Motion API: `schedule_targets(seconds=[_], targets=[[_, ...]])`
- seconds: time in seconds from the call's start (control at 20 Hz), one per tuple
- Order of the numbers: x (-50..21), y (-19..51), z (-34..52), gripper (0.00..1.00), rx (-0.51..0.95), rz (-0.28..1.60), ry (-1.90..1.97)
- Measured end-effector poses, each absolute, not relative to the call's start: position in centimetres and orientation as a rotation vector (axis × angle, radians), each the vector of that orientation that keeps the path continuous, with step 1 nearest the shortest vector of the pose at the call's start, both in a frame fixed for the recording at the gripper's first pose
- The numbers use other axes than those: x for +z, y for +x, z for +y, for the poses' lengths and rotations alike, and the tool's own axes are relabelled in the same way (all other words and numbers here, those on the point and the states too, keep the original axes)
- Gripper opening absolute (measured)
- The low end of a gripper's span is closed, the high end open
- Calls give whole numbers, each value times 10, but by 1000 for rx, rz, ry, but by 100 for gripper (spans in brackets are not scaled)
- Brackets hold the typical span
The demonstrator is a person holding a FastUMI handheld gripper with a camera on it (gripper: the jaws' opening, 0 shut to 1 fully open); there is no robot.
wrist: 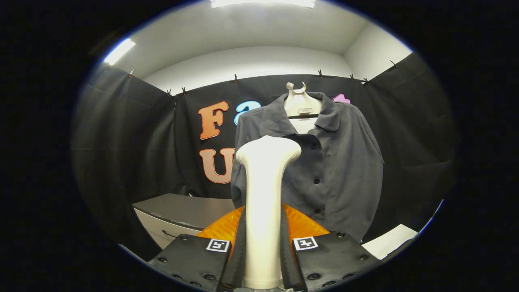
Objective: Iron the clothes twice with a garment steamer, once on the left side and once on the right side.
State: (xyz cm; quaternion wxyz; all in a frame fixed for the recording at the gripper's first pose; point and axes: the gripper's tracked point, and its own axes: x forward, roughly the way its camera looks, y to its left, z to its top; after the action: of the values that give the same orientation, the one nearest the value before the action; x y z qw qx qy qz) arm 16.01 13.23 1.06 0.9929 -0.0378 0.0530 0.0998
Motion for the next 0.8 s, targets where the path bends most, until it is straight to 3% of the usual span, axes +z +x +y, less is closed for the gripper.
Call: schedule_targets(seconds=[0.8], targets=[[-5,256,115,44,140,159,-47]])
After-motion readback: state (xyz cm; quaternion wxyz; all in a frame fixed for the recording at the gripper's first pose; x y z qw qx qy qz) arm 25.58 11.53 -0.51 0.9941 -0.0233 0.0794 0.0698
